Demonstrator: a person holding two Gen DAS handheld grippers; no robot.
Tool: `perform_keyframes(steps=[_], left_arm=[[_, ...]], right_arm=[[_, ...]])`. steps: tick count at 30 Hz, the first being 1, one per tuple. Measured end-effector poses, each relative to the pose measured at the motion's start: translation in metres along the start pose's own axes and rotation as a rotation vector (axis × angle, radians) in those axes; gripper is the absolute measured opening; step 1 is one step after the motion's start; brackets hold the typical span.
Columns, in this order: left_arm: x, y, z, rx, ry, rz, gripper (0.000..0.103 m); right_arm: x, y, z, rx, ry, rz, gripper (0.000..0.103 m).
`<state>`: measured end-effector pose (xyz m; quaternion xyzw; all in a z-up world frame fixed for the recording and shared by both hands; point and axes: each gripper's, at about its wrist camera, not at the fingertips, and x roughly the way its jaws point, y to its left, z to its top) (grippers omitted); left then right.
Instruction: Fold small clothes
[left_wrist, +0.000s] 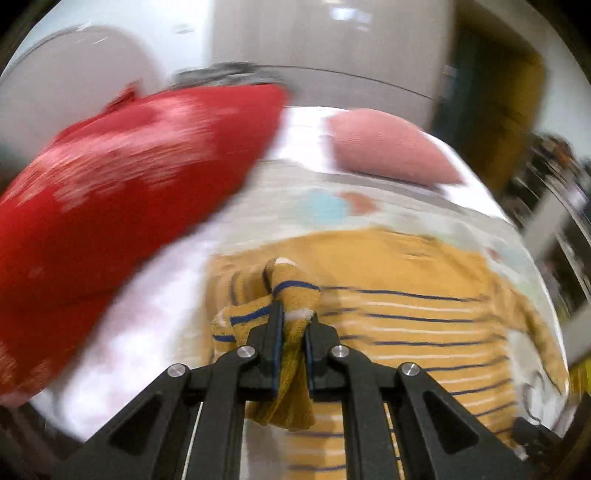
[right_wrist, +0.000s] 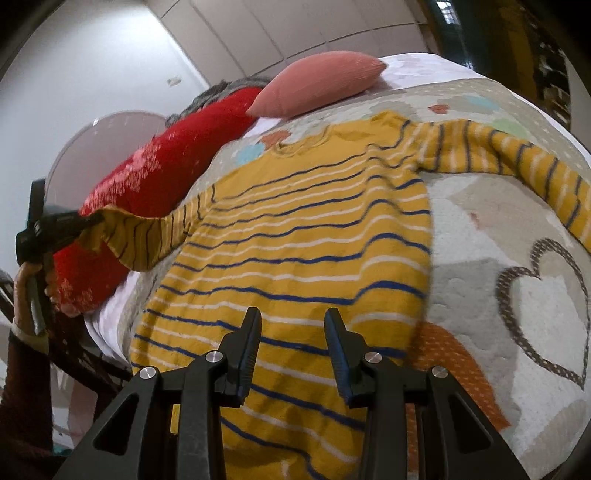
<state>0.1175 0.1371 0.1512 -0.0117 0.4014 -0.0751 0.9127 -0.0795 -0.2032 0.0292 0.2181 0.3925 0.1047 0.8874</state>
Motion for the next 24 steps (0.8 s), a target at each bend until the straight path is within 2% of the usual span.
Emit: perform_keyframes(steps=[6,8,9,10,12,13,15,17,19,24], left_arm=[[0.055,-0.168,-0.002,0.154,0.069,-0.252,0.009],[0.074,-0.210,-0.012,0.180,0.100,-0.316,0.011],[0.086,-0.230,-0.019,0.201,0.114,-0.335,0.017],[0.093,-0.243,-0.026,0.216,0.121,-0.343,0.027],[0.108,-0.260,-0.039,0.225,0.177,-0.370,0.042],[0.109,-0.262,-0.044,0.213,0.198,-0.397,0.046],[0.103,-0.249,-0.053,0.192,0.229,-0.447,0.051],[0.089,-0.229,-0.058,0.179,0.211,-0.438,0.058],[0.068,-0.198,-0.063,0.140,0.169,-0.401,0.070],[0.022,-0.122,-0.082,0.045,0.094,-0.235,0.074]], right_arm=[[-0.033,-0.042,-0.012,0.067,-0.054,-0.045,0.039],[-0.042,-0.057,-0.015,0.104,-0.065,-0.059,0.039],[-0.047,-0.066,-0.016,0.124,-0.072,-0.065,0.039],[-0.051,-0.073,-0.016,0.134,-0.078,-0.070,0.039],[-0.058,-0.082,-0.017,0.144,-0.092,-0.080,0.039],[-0.062,-0.085,-0.016,0.146,-0.100,-0.087,0.039],[-0.067,-0.088,-0.015,0.142,-0.116,-0.101,0.047],[-0.066,-0.088,-0.011,0.133,-0.116,-0.100,0.048],[-0.059,-0.084,-0.005,0.111,-0.108,-0.092,0.048],[-0.036,-0.058,0.020,0.011,-0.102,-0.057,0.048]])
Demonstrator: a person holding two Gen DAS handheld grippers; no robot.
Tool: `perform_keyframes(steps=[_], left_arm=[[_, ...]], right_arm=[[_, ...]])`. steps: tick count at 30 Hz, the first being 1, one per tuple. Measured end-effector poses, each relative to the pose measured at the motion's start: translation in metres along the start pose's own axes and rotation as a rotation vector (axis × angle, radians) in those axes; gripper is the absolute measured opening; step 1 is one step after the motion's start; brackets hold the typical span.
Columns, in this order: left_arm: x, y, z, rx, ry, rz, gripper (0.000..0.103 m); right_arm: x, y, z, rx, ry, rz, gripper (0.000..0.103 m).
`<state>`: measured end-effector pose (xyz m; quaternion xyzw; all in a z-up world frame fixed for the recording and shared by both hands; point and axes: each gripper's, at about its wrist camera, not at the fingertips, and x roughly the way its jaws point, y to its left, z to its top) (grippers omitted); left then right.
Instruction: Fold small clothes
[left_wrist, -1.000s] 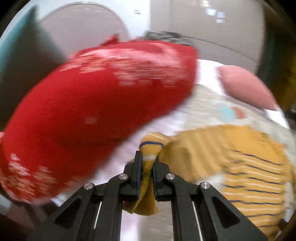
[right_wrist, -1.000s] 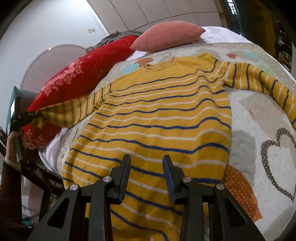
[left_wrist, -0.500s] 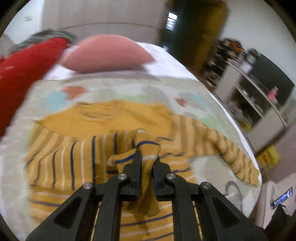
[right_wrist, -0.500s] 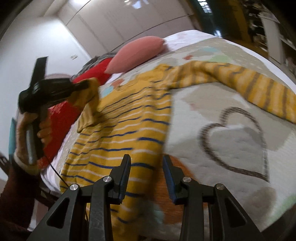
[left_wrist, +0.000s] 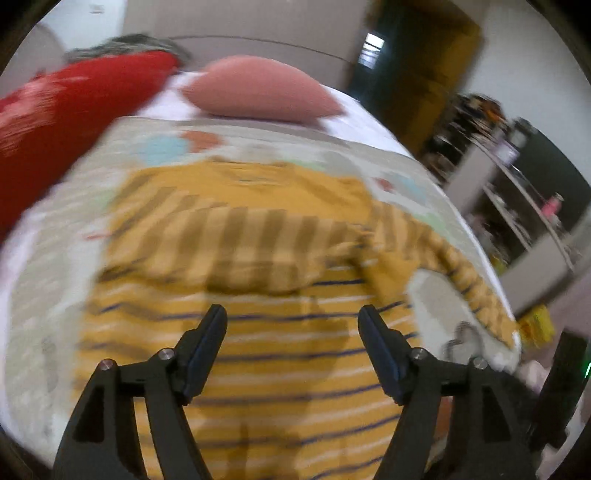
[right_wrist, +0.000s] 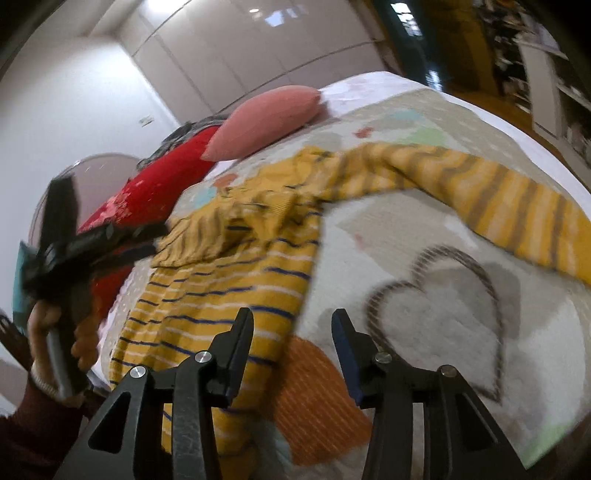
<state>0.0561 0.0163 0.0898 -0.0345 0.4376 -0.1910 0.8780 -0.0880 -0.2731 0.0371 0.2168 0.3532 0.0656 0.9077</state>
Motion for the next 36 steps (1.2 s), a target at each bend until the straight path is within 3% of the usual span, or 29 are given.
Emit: perform_keyframes(steps=[5,7,11,12,14,17,19,21,23,25,26,27,30,36], left_arm=[[-0.037,0.048,-0.038,-0.078,-0.046,0.109,0.079],[-0.043,0.067,-0.052,-0.128,-0.039,0.106,0.079],[-0.048,0.095,-0.070,-0.194,-0.020,0.102,0.079],[-0.049,0.100,-0.074,-0.202,-0.018,0.111,0.079],[-0.052,0.110,-0.078,-0.213,-0.020,0.124,0.079],[-0.055,0.113,-0.083,-0.200,-0.032,0.159,0.079],[-0.051,0.115,-0.085,-0.184,-0.027,0.197,0.079],[-0.047,0.117,-0.089,-0.184,-0.018,0.206,0.079],[-0.041,0.118,-0.094,-0.179,0.000,0.219,0.079],[-0.036,0.119,-0.099,-0.178,0.021,0.233,0.079],[-0.035,0.119,-0.101,-0.184,0.033,0.233,0.079],[-0.035,0.119,-0.103,-0.189,0.035,0.228,0.079],[-0.041,0.113,-0.105,-0.187,0.022,0.212,0.079],[-0.043,0.089,-0.104,-0.161,0.022,0.157,0.079]], right_arm=[[0.043,0.017,0.042,-0.079,-0.012,-0.052,0.048],[0.068,0.008,0.063,-0.039,-0.004,-0.092,0.048],[0.113,0.002,0.089,-0.019,0.067,-0.064,0.048],[0.126,0.006,0.094,-0.041,0.126,-0.045,0.037],[0.144,0.015,0.100,-0.116,0.206,-0.070,0.004],[0.146,0.016,0.119,-0.170,0.177,-0.137,0.003],[0.147,0.004,0.134,-0.168,0.140,-0.241,0.004],[0.147,-0.011,0.144,-0.157,0.114,-0.374,0.007],[0.138,-0.021,0.145,-0.135,0.096,-0.402,0.009],[0.119,-0.030,0.139,-0.093,0.068,-0.344,0.027],[0.105,-0.035,0.133,-0.074,0.047,-0.322,0.042],[0.091,-0.039,0.126,-0.057,0.027,-0.303,0.049],[0.050,-0.059,0.098,0.032,-0.001,-0.240,0.050],[-0.024,-0.125,0.016,0.357,-0.064,-0.113,0.055]])
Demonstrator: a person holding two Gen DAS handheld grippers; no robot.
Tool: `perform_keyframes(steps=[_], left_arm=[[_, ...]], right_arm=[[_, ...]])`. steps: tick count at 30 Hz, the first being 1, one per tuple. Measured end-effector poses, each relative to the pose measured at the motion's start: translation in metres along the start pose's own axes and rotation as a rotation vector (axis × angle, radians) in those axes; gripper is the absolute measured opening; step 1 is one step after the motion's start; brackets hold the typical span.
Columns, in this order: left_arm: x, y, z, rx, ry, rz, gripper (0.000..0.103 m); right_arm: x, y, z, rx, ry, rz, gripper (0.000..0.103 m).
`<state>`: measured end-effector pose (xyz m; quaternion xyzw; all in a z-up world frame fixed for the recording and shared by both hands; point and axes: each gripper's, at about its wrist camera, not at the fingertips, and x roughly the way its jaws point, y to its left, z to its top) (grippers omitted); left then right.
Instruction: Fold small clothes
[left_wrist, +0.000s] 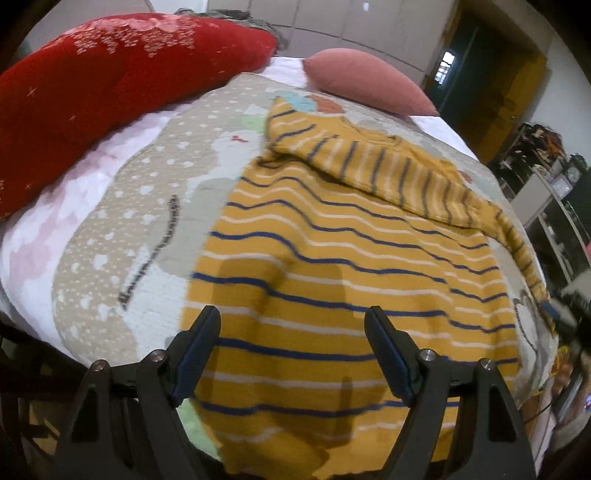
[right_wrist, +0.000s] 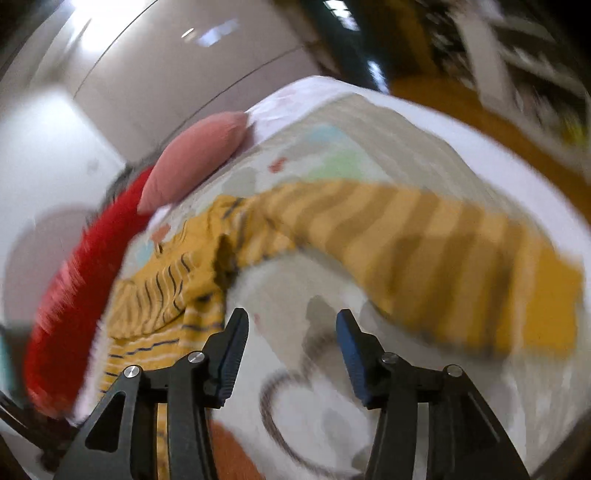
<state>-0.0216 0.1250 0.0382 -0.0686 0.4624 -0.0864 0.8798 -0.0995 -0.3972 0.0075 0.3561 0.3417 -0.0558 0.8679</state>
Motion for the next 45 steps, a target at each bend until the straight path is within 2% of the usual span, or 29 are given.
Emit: perform_keyframes(steps=[3,7,11,14,16,17,20,25,28,32,37,43,45], left_arm=[[0.000,-0.017,-0.003,0.038,0.008,-0.016,0.079],[-0.004,-0.033,-0.009,0.075,0.009,-0.021,0.079],[-0.008,-0.038,-0.014,0.083,0.013,-0.011,0.079],[-0.006,-0.038,-0.016,0.076,0.035,-0.007,0.079],[-0.006,-0.039,-0.017,0.071,0.043,-0.010,0.079],[-0.006,-0.041,-0.017,0.071,0.045,-0.011,0.079],[-0.009,-0.046,-0.017,0.085,0.043,-0.015,0.079],[-0.012,-0.048,-0.016,0.090,0.036,-0.023,0.079],[-0.010,-0.045,-0.017,0.077,0.041,-0.037,0.079],[-0.010,-0.039,-0.018,0.057,0.043,-0.050,0.079],[-0.022,-0.020,-0.018,0.034,0.006,-0.051,0.079],[-0.034,0.012,-0.016,0.028,-0.059,-0.005,0.079],[-0.034,0.026,-0.016,0.016,-0.073,0.013,0.079]], right_arm=[[-0.022,-0.030,-0.018,0.085,-0.066,-0.031,0.062],[-0.037,-0.070,-0.014,0.222,-0.148,-0.100,0.065],[-0.042,-0.103,-0.006,0.354,-0.228,-0.071,0.065],[-0.045,-0.112,0.006,0.373,-0.262,-0.069,0.064],[-0.042,-0.114,0.020,0.349,-0.246,-0.063,0.038],[-0.040,-0.116,0.026,0.347,-0.231,-0.043,0.007],[-0.058,-0.118,0.052,0.325,-0.269,-0.027,0.006],[-0.114,-0.107,0.106,0.267,-0.418,-0.050,0.006],[-0.121,-0.080,0.125,0.209,-0.420,-0.034,0.006],[-0.107,-0.020,0.135,0.067,-0.360,0.007,0.006],[-0.045,0.081,0.131,-0.085,-0.226,0.110,0.006],[0.049,0.228,0.080,-0.291,-0.009,0.248,0.006],[0.076,0.266,0.063,-0.339,0.051,0.282,0.006]])
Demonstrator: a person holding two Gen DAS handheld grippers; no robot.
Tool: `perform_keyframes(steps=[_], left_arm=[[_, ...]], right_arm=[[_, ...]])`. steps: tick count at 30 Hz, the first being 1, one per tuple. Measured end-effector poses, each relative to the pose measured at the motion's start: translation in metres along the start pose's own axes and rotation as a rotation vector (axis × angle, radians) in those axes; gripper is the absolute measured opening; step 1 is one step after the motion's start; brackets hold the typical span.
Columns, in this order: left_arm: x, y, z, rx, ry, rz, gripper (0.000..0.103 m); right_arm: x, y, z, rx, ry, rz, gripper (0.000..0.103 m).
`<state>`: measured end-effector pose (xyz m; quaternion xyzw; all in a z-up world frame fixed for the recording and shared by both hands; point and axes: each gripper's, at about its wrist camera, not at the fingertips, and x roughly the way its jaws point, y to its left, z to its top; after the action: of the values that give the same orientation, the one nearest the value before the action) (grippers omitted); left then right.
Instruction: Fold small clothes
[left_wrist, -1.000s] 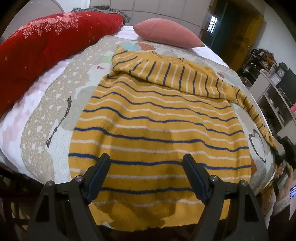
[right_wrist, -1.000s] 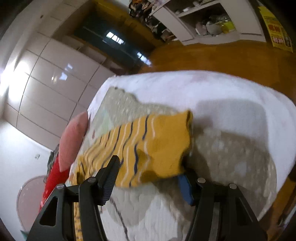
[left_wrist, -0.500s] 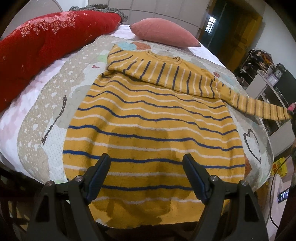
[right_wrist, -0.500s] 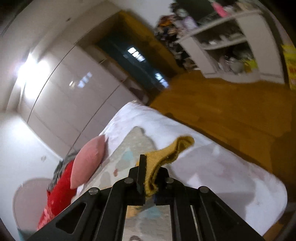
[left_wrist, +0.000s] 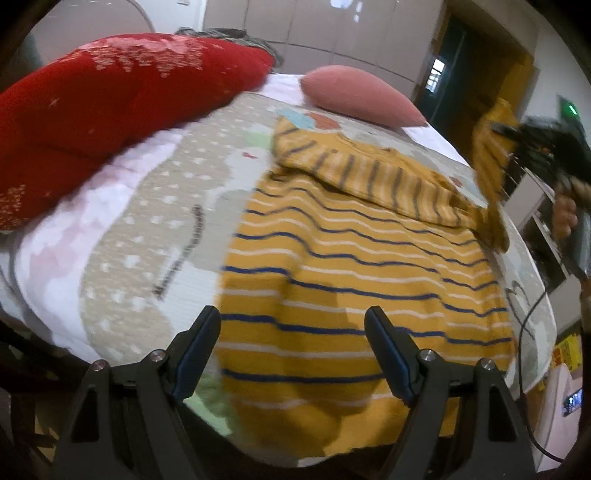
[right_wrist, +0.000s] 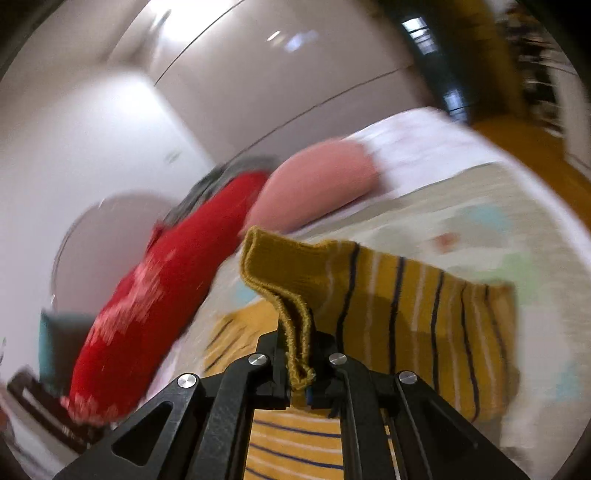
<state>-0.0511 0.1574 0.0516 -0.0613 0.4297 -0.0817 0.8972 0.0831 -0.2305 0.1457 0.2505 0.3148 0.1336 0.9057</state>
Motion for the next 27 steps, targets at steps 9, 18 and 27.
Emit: perform_keyframes(steps=[9,18,27], left_arm=[[0.012,0.059,-0.005,-0.093,0.011,0.027,0.079],[0.022,0.084,-0.014,-0.150,0.039,0.040,0.079],[0.016,0.071,-0.015,-0.152,0.045,0.027,0.079]], right_arm=[[0.180,0.101,-0.043,-0.127,0.247,0.040,0.006],[0.270,0.107,-0.088,-0.122,0.417,0.036,0.011],[0.255,0.147,-0.100,-0.236,0.438,0.178,0.039]])
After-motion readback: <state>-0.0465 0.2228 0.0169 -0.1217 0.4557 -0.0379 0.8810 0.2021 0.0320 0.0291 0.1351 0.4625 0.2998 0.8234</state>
